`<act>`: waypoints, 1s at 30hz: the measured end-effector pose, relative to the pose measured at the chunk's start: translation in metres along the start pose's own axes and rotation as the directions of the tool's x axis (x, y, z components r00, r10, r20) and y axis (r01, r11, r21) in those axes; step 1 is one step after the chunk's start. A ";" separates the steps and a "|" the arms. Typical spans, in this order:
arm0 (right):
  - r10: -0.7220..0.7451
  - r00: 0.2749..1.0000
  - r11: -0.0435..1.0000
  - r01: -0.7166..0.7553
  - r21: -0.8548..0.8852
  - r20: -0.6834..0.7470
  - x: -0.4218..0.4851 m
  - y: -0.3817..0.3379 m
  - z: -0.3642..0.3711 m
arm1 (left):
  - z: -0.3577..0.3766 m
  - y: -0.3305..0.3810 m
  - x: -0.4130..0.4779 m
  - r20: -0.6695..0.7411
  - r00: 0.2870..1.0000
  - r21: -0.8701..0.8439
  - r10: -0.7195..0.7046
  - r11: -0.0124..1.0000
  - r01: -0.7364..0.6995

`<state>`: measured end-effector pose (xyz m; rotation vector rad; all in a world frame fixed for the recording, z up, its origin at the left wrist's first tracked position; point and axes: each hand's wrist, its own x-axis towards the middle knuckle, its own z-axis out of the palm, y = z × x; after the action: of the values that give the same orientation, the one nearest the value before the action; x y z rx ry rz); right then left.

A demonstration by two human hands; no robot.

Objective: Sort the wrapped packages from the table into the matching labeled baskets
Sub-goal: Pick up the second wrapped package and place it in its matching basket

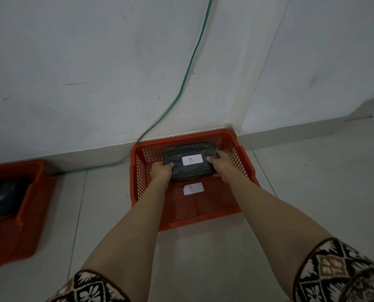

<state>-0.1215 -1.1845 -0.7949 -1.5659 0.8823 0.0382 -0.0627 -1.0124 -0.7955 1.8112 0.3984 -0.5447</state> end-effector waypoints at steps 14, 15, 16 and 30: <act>-0.050 0.999 0.997 0.050 -0.052 -0.012 0.001 0.004 0.006 | 0.003 -0.002 0.004 -0.124 0.992 0.065 0.008 0.998 0.000; -0.052 0.999 0.997 0.051 -0.056 -0.011 0.001 0.004 0.006 | 0.002 -0.001 0.003 -0.109 0.994 0.060 0.005 0.998 0.002; -0.055 0.998 0.997 0.055 -0.058 -0.011 0.001 0.004 0.006 | 0.000 -0.002 0.003 -0.094 0.996 0.049 0.003 0.999 0.001; -0.131 0.985 0.913 0.164 -0.374 0.111 -0.035 -0.033 -0.011 | -0.020 0.026 -0.040 -0.040 0.983 0.199 0.177 0.966 -0.165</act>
<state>-0.1328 -1.1788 -0.7471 -1.9782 0.7147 0.1756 -0.0793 -1.0010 -0.7481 2.0315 0.2298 -0.4234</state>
